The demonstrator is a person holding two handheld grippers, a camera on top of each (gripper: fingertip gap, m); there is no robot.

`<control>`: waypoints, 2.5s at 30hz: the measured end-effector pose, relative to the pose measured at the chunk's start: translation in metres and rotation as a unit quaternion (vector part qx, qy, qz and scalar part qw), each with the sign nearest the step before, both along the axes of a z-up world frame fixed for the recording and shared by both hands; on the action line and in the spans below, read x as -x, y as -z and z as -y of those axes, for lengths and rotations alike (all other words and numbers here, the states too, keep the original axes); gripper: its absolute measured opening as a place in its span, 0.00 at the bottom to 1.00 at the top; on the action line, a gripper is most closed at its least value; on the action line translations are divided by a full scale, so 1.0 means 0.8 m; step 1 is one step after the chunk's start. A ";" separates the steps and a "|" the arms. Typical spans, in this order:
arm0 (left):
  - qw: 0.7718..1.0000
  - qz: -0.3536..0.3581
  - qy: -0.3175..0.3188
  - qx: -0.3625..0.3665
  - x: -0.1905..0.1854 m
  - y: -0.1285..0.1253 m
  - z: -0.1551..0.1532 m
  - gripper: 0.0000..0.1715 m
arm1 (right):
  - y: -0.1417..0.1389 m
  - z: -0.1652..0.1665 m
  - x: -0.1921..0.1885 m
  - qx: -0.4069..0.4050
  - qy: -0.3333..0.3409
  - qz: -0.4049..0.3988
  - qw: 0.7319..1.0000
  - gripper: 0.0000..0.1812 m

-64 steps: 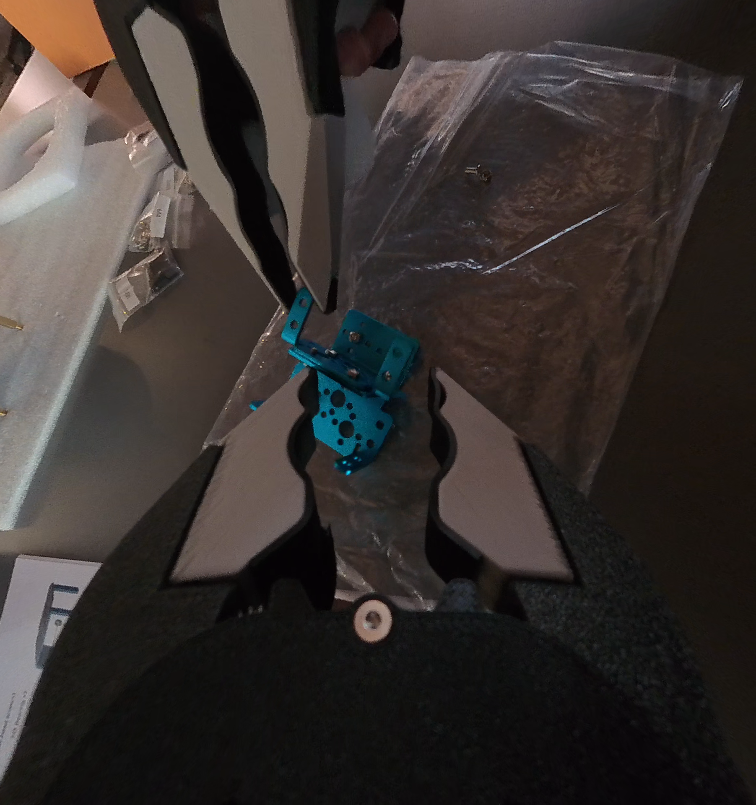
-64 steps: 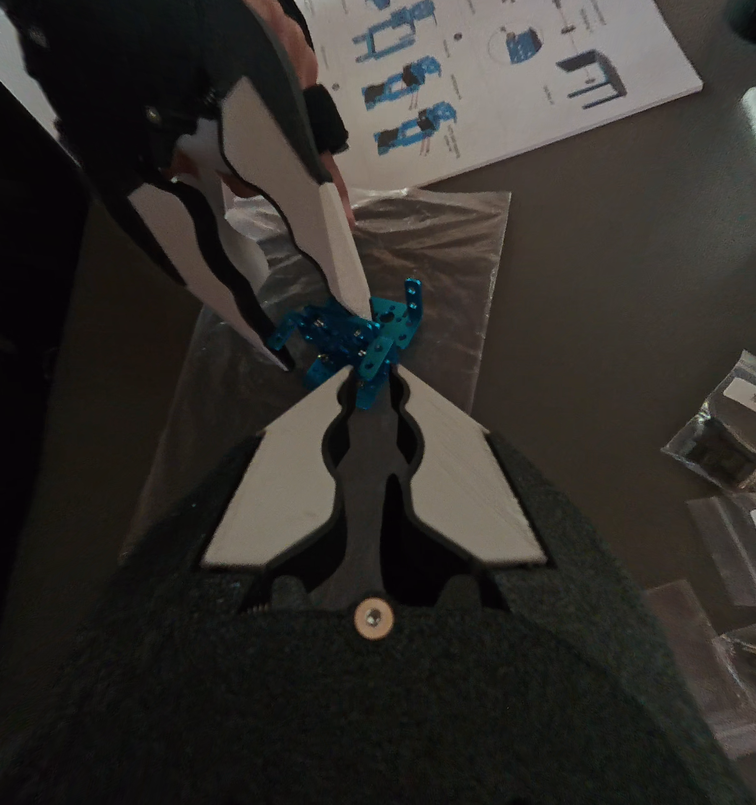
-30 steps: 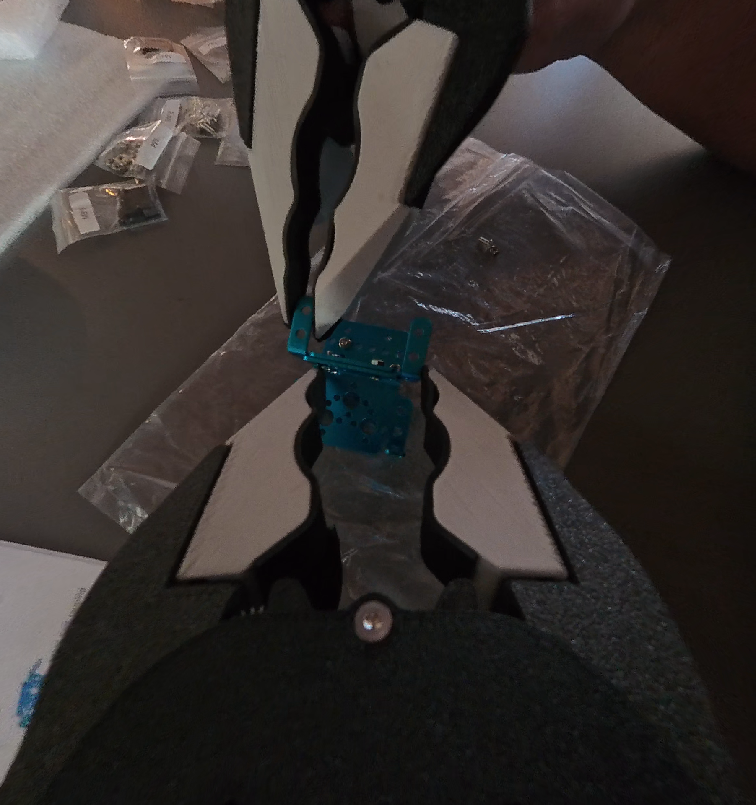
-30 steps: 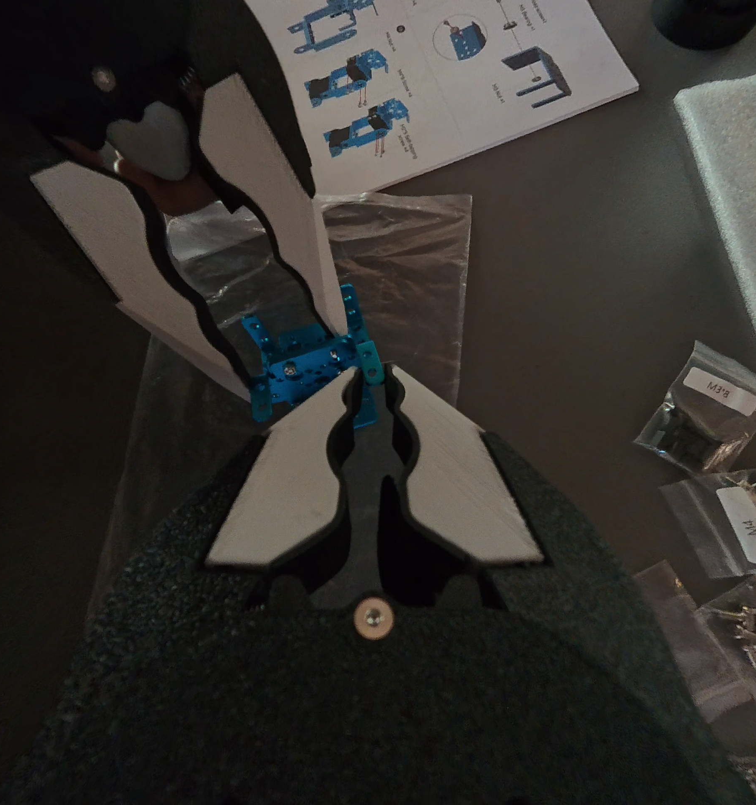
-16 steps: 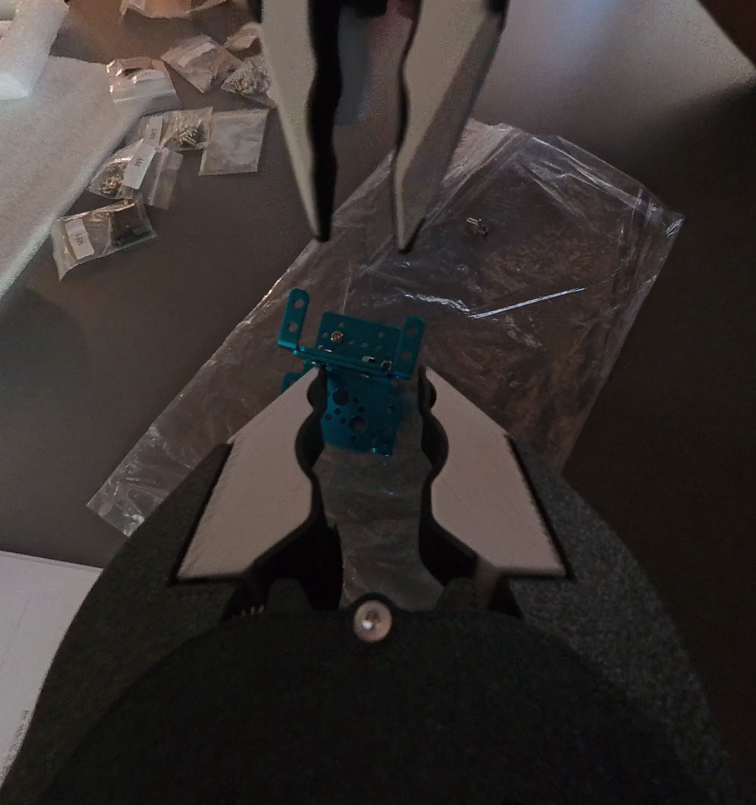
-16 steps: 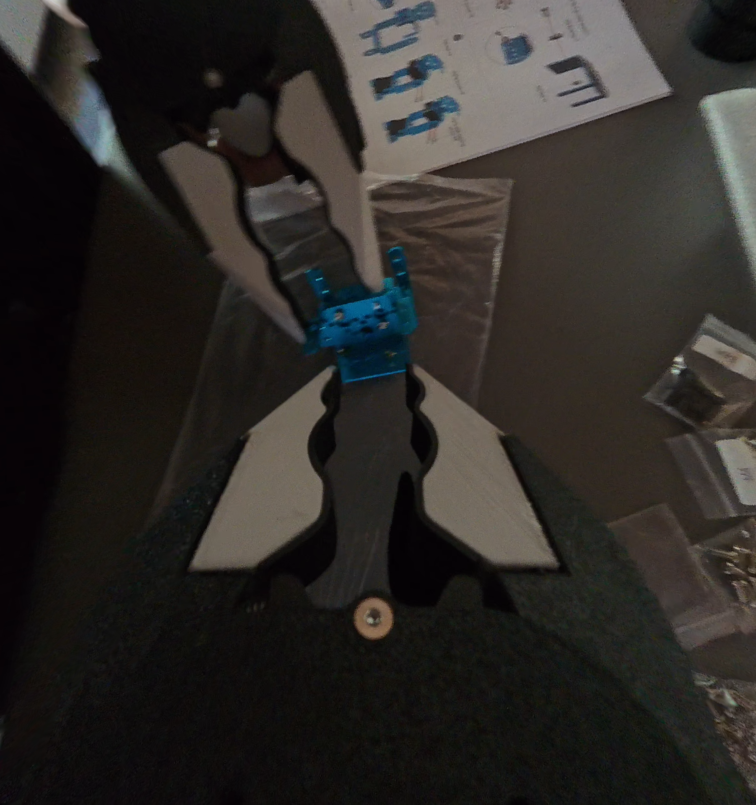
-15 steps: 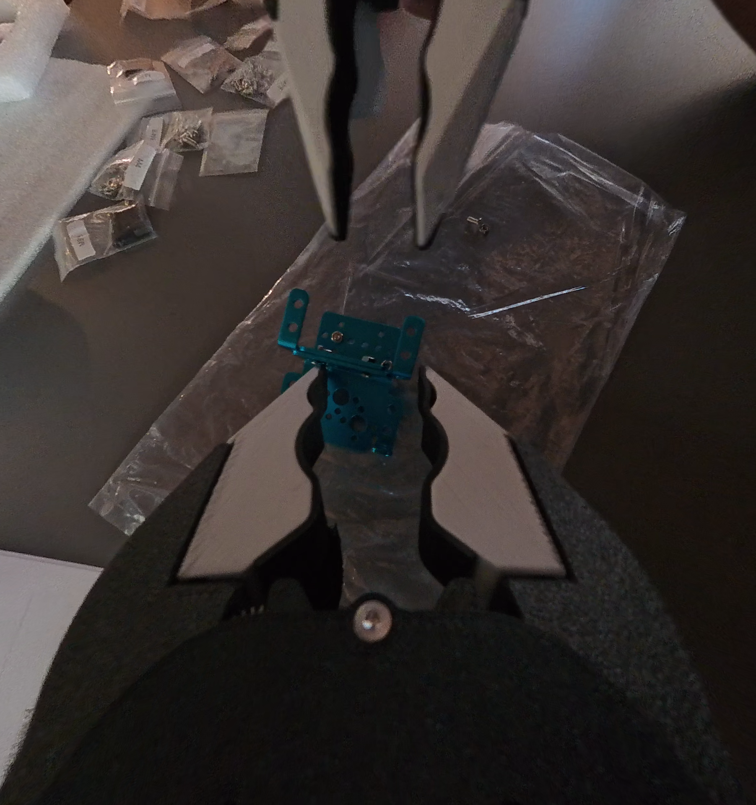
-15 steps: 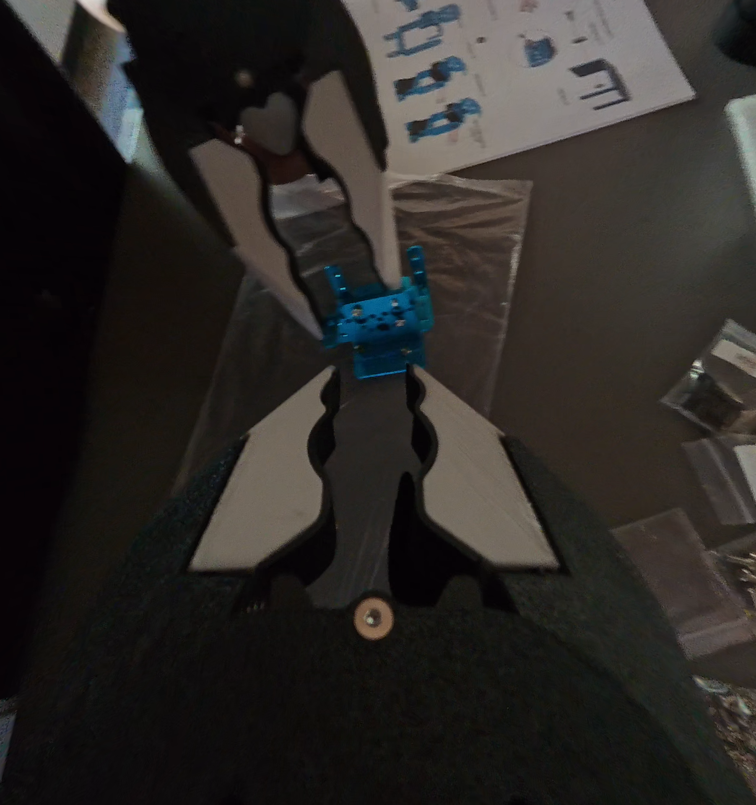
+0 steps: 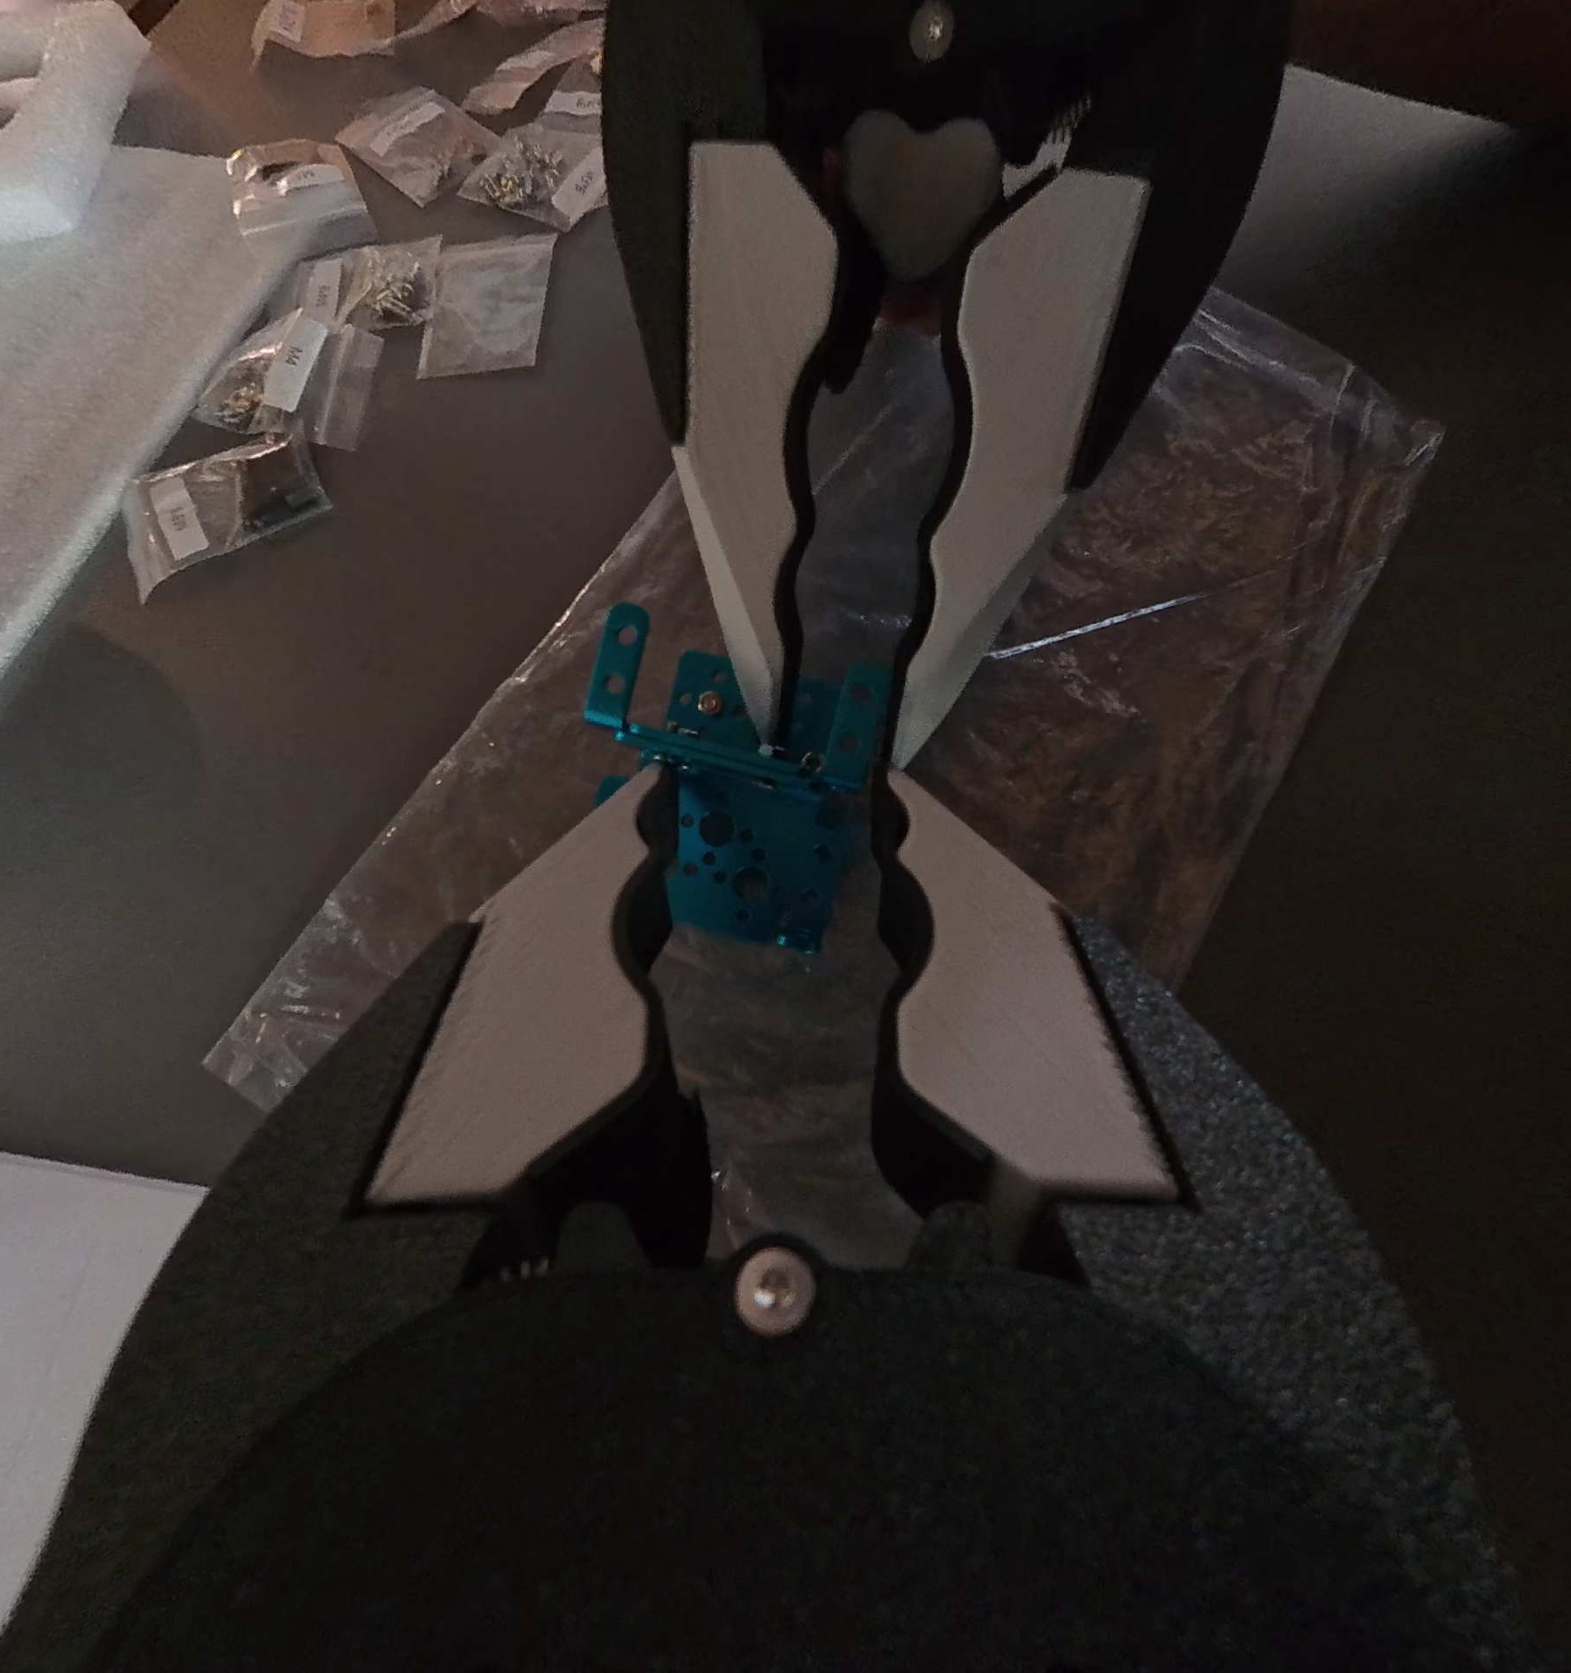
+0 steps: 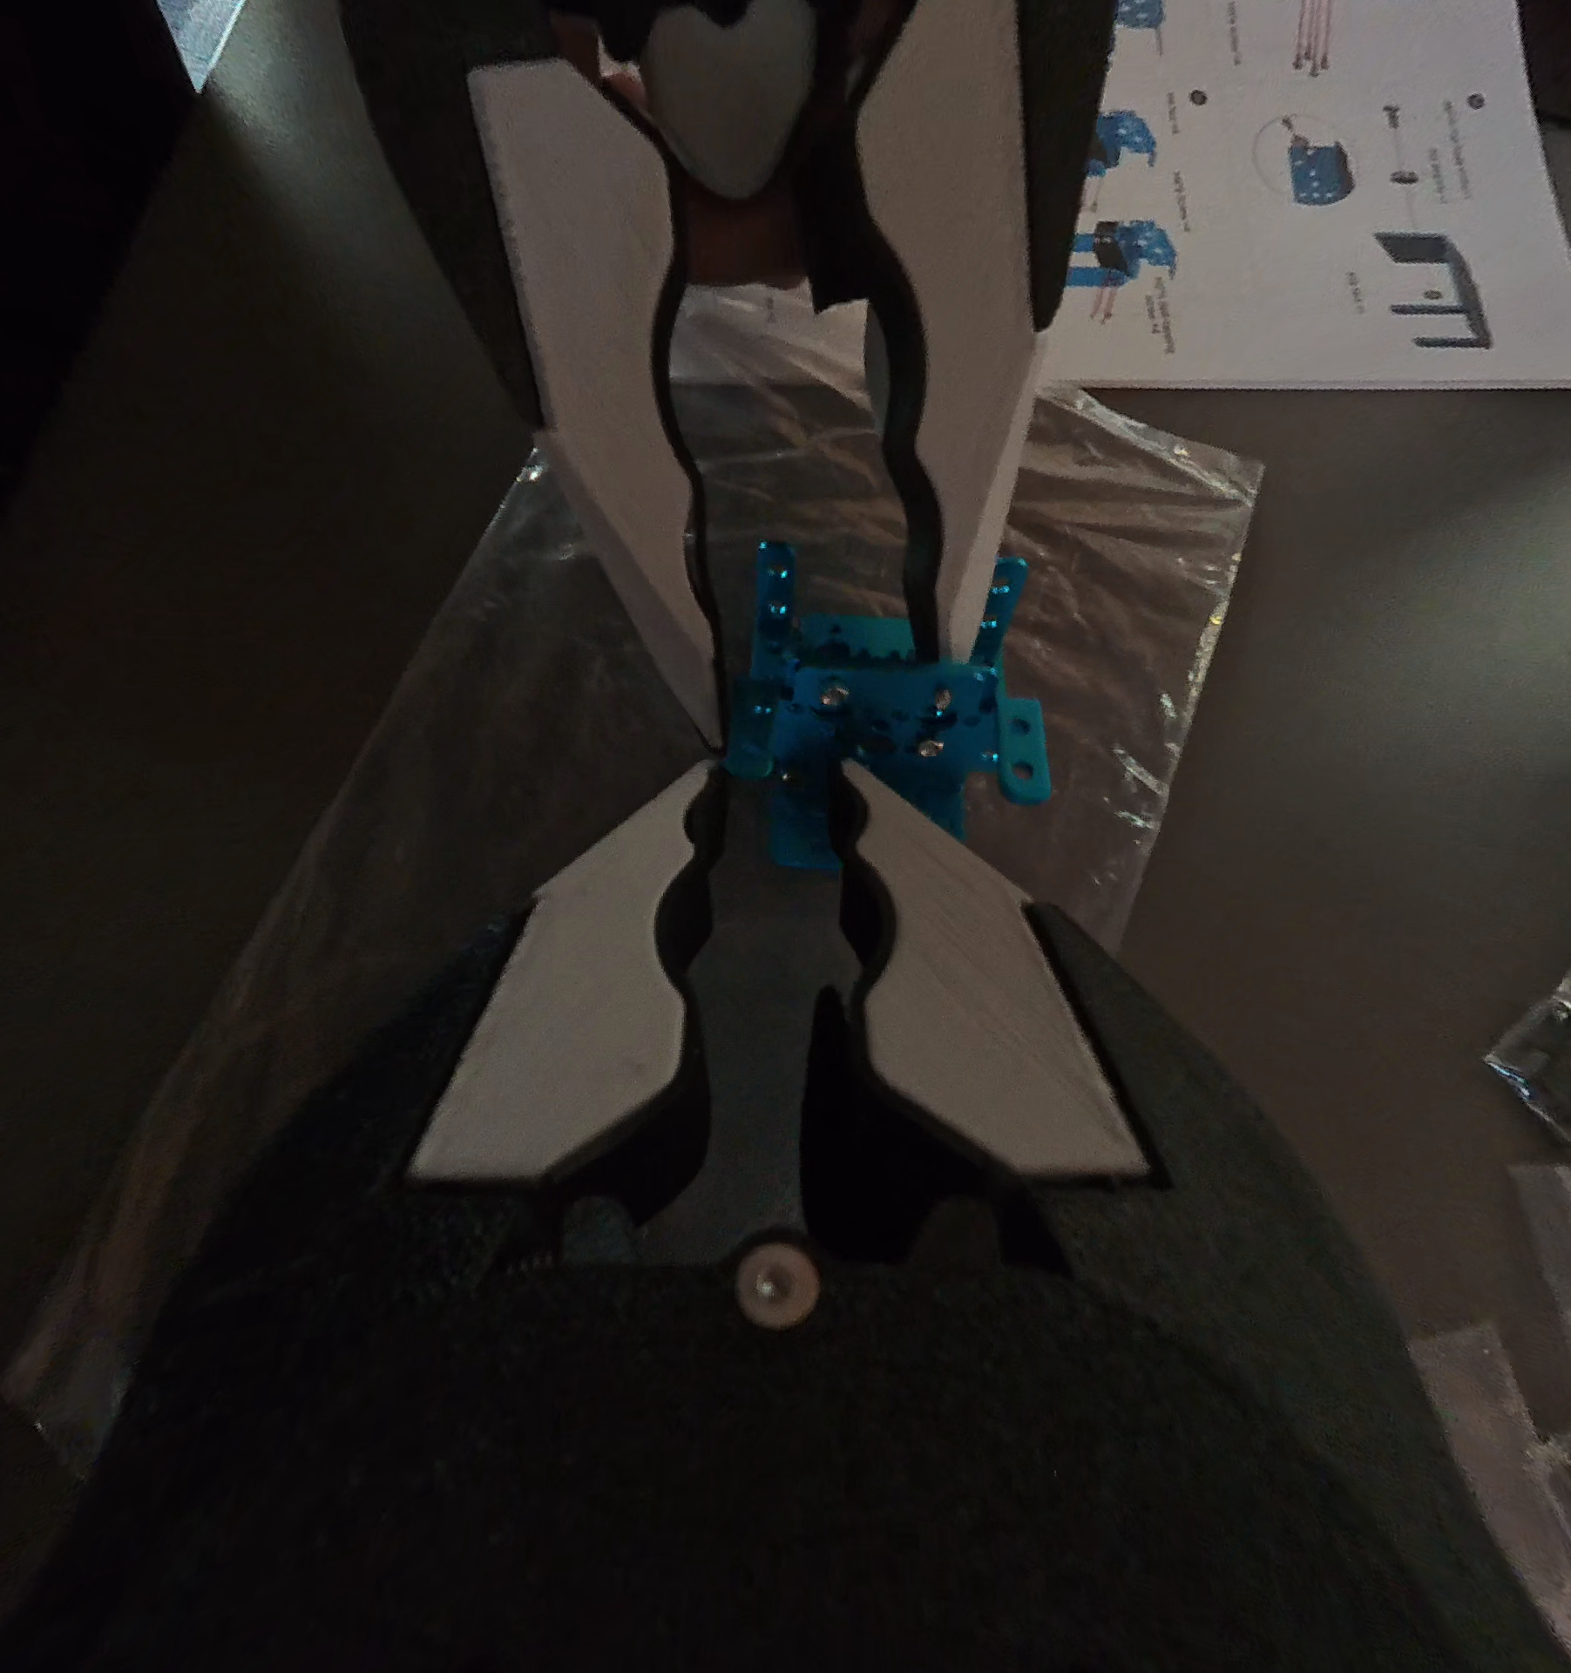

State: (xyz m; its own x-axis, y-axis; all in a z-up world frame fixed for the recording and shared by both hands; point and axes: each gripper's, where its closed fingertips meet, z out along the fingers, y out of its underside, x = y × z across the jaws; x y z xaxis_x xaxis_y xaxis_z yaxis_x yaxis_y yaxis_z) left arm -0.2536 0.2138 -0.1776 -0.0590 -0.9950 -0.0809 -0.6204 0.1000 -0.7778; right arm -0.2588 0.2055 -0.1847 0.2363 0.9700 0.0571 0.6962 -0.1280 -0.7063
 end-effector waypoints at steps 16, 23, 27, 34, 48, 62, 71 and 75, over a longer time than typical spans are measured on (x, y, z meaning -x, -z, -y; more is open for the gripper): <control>1.000 -0.002 0.004 -0.003 -0.001 0.001 0.001 0.26 | 0.006 0.020 -0.006 0.045 -0.008 0.015 0.999 0.04; 1.000 -0.001 0.003 -0.009 0.000 0.000 0.001 0.25 | 0.008 0.015 0.007 0.034 -0.009 0.007 0.999 0.06; 1.000 -0.001 0.002 -0.013 0.000 0.000 -0.001 0.25 | 0.008 0.017 0.008 0.039 -0.012 0.010 0.999 0.06; 1.000 -0.003 0.003 -0.020 0.000 0.001 0.000 0.25 | 0.007 0.031 -0.005 0.068 -0.013 0.033 0.997 0.05; 1.000 -0.002 0.004 -0.022 0.000 0.001 0.000 0.25 | 0.010 0.026 -0.005 0.084 0.011 0.045 0.995 0.05; 1.000 -0.004 0.008 -0.025 0.001 0.002 0.001 0.26 | 0.004 0.013 -0.041 0.056 0.068 0.059 0.994 0.02; 1.000 -0.013 0.008 -0.023 0.000 0.006 0.001 0.31 | -0.047 -0.035 -0.029 0.007 0.134 -0.069 0.989 0.03; 0.999 -0.015 0.010 -0.032 0.000 0.007 0.002 0.31 | -0.049 -0.037 -0.014 -0.002 0.141 -0.096 0.985 0.02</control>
